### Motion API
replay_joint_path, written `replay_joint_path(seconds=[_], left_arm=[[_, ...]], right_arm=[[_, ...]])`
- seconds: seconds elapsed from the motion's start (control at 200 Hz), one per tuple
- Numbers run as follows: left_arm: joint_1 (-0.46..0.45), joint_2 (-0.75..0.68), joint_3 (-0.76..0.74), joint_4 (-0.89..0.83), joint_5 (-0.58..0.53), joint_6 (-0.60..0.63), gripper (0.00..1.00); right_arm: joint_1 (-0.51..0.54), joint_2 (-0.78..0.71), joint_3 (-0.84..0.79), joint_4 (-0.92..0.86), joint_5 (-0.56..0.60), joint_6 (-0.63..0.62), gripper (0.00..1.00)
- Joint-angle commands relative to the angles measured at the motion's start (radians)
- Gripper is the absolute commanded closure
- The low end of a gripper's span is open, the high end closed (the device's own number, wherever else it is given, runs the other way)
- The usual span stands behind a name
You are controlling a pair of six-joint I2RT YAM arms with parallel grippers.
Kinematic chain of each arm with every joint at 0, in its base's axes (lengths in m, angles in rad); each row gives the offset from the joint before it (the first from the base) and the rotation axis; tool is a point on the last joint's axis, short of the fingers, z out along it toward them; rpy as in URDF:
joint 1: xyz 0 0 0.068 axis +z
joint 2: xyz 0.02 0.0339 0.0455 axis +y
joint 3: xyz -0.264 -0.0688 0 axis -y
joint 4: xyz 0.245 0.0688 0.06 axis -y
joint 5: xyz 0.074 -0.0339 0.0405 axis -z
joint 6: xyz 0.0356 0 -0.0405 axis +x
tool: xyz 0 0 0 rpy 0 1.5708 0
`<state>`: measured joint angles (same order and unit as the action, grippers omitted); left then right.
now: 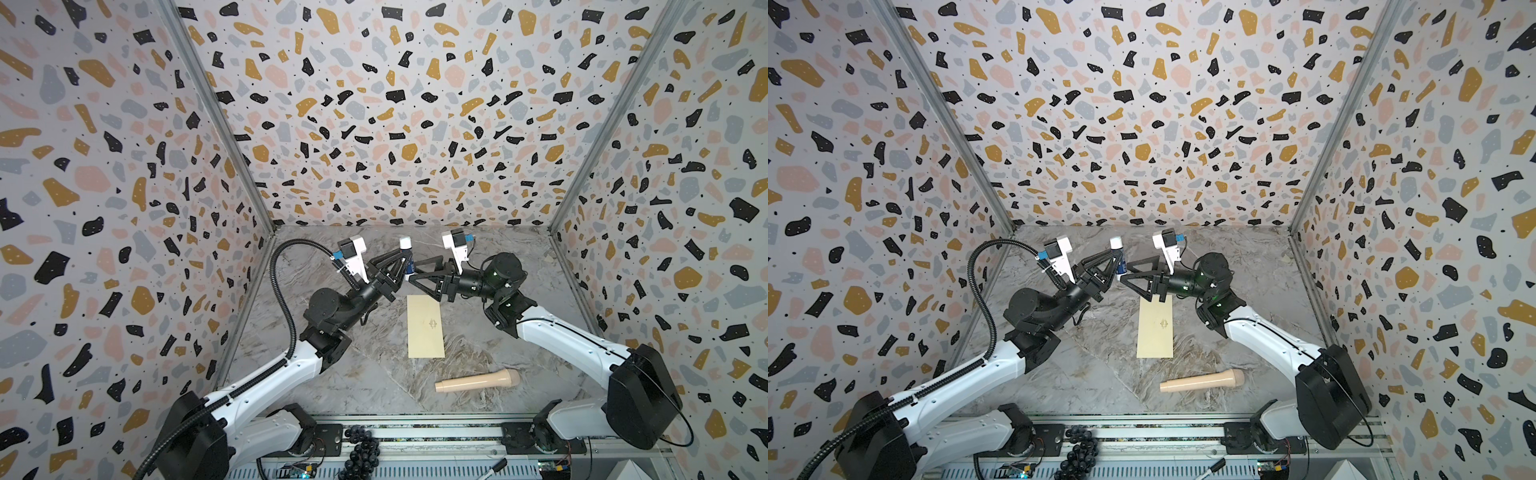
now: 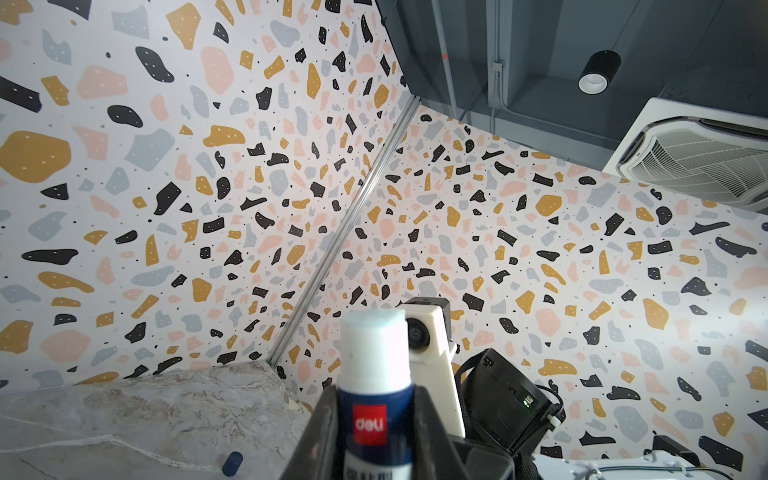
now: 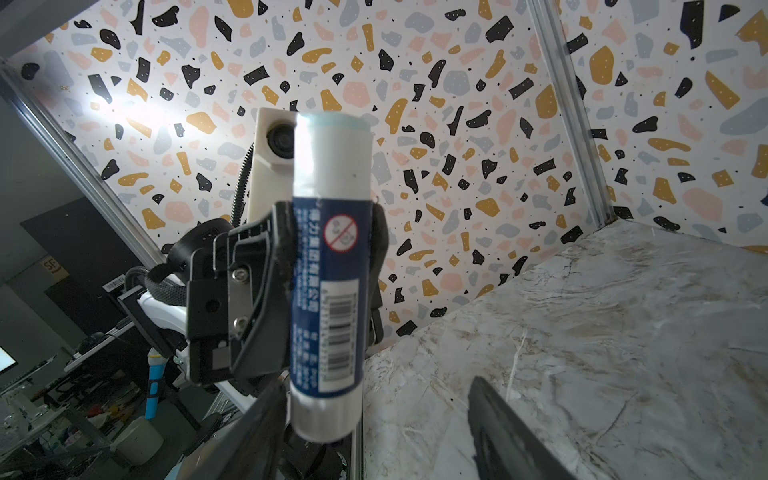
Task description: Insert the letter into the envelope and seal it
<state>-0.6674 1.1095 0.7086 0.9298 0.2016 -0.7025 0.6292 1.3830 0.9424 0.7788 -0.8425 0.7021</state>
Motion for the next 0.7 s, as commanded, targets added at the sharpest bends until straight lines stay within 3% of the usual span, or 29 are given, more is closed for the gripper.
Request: replay_joint_path(seconds=[0.0,0.696], left_arm=[[0.005,-0.002,-0.007,0.09,0.015,-0.007,1.0],[0.005,-0.004,-0.022,0.087,0.023,-0.001,1.0]], right_arm=[[0.009,-0.003,0.053,0.051,-0.013,0.007,0.34],[0.03,0.05,0.119,0.064,-0.015,0.013,0.73]])
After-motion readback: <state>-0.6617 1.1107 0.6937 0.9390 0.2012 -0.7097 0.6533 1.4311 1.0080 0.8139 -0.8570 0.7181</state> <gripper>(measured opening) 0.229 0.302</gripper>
